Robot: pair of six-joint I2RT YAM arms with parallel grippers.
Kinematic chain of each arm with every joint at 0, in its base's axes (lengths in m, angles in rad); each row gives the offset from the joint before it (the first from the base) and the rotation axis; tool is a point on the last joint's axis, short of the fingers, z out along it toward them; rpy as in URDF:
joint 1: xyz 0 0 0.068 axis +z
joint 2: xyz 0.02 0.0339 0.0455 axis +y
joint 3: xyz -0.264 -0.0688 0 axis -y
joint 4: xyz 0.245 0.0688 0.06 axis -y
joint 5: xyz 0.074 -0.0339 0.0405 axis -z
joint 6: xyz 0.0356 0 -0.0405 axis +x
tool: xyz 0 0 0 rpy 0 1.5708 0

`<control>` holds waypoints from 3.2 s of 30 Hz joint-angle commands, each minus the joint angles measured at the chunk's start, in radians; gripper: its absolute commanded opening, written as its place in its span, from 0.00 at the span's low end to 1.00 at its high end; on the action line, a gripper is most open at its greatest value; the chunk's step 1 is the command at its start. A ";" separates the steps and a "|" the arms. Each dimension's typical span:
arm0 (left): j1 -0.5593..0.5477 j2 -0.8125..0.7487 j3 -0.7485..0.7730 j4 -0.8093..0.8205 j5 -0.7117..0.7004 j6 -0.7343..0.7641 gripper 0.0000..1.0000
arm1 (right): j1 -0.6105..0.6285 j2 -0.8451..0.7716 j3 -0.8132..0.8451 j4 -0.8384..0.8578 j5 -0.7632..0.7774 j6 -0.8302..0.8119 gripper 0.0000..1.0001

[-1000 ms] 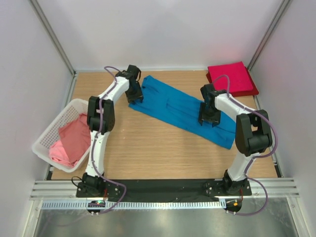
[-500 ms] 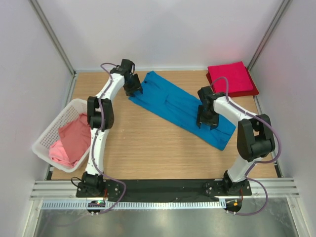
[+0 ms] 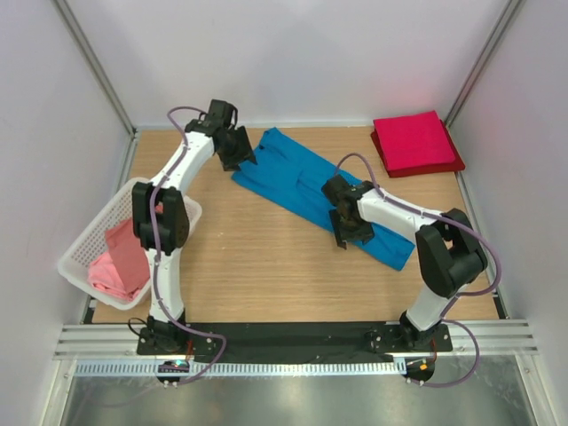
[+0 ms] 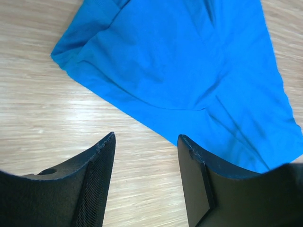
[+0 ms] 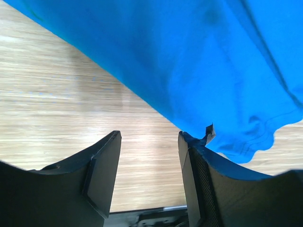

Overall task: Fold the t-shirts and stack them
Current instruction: Fold the tshirt

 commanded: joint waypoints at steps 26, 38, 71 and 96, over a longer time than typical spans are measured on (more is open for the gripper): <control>0.005 0.295 0.156 -0.004 -0.123 -0.084 0.45 | 0.017 0.047 -0.021 0.049 0.069 -0.167 0.49; 0.005 0.335 0.251 0.004 -0.129 -0.043 0.00 | 0.034 0.055 -0.008 0.011 0.011 -0.056 0.01; 0.042 0.130 0.130 0.082 0.163 -0.021 0.50 | 0.373 -0.040 0.257 -0.327 -0.058 0.616 0.44; -0.654 -0.682 -0.850 0.176 -0.073 -0.559 0.58 | -0.463 -0.079 -0.034 -0.258 -0.484 -0.016 0.53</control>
